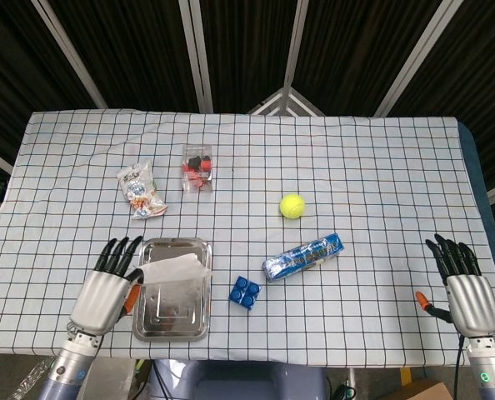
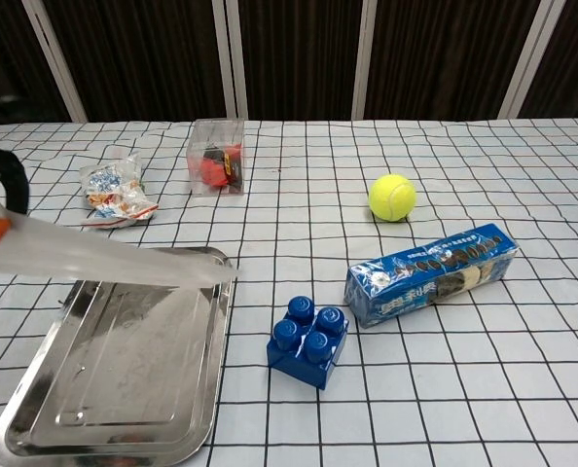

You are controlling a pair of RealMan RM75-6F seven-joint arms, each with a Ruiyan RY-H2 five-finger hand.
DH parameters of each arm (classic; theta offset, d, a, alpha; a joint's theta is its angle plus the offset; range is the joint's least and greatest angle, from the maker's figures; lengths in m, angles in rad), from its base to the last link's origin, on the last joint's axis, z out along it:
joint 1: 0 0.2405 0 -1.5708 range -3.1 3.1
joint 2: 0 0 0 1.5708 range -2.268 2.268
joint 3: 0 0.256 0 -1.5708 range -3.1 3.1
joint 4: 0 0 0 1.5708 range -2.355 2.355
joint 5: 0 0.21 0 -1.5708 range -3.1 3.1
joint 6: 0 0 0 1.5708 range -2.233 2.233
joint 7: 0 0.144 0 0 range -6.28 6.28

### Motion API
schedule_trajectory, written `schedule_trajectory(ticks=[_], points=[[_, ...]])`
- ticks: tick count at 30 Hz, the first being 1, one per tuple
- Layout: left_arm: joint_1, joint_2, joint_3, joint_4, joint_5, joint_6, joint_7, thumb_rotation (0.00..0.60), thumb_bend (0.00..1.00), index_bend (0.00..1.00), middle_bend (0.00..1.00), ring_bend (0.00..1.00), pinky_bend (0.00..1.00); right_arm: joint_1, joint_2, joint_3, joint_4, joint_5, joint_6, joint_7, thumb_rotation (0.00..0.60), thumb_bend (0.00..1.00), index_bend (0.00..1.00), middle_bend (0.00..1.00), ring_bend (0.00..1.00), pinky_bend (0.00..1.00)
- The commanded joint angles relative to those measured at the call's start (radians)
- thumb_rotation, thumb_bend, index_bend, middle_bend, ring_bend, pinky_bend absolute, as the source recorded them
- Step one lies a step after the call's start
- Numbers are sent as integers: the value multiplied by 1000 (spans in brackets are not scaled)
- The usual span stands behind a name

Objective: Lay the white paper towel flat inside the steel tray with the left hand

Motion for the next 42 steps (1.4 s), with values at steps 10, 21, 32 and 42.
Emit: schedule_trajectory(ticks=[10, 21, 32, 42], points=[[38, -59, 54, 48, -55, 13, 70, 600, 546, 525, 0, 0, 0, 2, 0, -3, 0, -6, -3, -2, 600, 313, 0, 0, 0, 0], [62, -54, 103, 29, -131, -9, 112, 600, 497, 462, 0, 0, 0, 2, 0, -4, -3, 0, -9, -12, 600, 313, 0, 0, 0, 0], [24, 28, 112, -55, -178, -84, 48, 600, 161, 28, 0, 0, 0, 2, 0, -4, -4, 0, -10, -15, 600, 314, 0, 0, 0, 0], [-143, 274, 78, -126, -196, -291, 24, 600, 456, 0, 0, 0, 0, 2, 0, -5, -5, 0, -9, -15, 600, 314, 0, 0, 0, 0]])
